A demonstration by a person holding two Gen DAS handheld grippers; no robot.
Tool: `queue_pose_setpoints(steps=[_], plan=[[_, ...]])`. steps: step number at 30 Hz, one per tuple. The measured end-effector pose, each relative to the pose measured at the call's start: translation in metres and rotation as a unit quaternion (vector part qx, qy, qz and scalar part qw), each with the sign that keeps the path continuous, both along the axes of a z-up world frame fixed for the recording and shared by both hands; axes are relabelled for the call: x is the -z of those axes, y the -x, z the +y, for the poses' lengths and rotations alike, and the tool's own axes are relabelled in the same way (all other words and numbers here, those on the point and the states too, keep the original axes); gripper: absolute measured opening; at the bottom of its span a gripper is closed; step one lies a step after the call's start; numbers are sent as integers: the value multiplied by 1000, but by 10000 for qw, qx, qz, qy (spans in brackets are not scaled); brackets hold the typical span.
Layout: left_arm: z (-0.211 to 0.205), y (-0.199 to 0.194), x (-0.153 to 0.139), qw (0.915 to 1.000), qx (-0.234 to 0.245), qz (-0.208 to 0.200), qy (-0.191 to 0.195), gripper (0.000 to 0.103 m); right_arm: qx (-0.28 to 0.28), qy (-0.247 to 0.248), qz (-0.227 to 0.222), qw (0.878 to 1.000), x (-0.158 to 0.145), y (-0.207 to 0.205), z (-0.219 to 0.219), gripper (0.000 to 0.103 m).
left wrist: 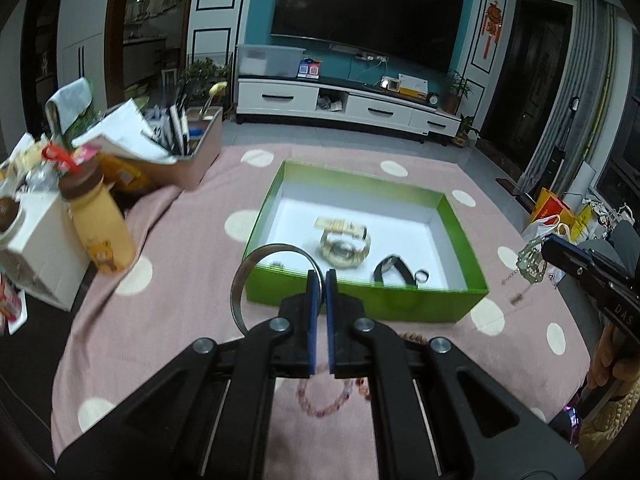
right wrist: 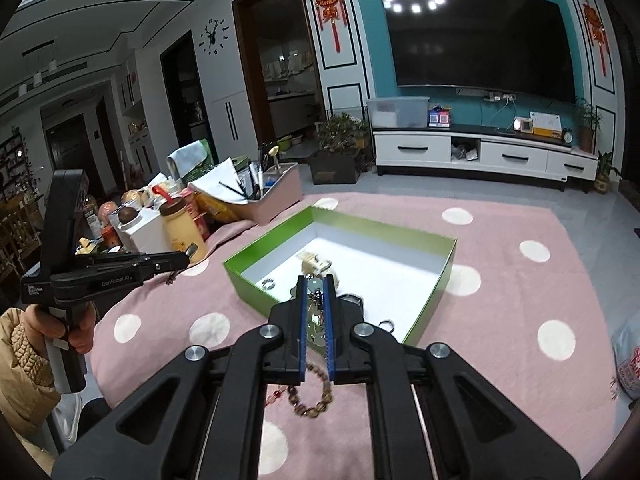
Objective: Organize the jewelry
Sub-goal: 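Release the bangle into the green box while the right tool releases the jade pendant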
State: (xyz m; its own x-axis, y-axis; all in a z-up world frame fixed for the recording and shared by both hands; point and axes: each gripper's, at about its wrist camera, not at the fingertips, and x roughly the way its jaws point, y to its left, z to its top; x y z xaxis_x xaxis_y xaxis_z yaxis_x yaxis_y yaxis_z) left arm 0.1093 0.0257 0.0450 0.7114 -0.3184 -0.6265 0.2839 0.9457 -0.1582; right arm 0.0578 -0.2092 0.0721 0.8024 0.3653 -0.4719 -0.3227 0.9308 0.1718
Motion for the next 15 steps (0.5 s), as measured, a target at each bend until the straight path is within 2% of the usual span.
queue_pose_setpoints(steps=[9, 15], plan=[[-18, -42, -19, 9999, 105, -15, 41, 3, 155, 43, -98, 9998, -7, -26, -10, 7], [-26, -79, -15, 9993, 53, 294, 207, 3, 275, 80, -55, 9996, -4, -47, -18, 7]])
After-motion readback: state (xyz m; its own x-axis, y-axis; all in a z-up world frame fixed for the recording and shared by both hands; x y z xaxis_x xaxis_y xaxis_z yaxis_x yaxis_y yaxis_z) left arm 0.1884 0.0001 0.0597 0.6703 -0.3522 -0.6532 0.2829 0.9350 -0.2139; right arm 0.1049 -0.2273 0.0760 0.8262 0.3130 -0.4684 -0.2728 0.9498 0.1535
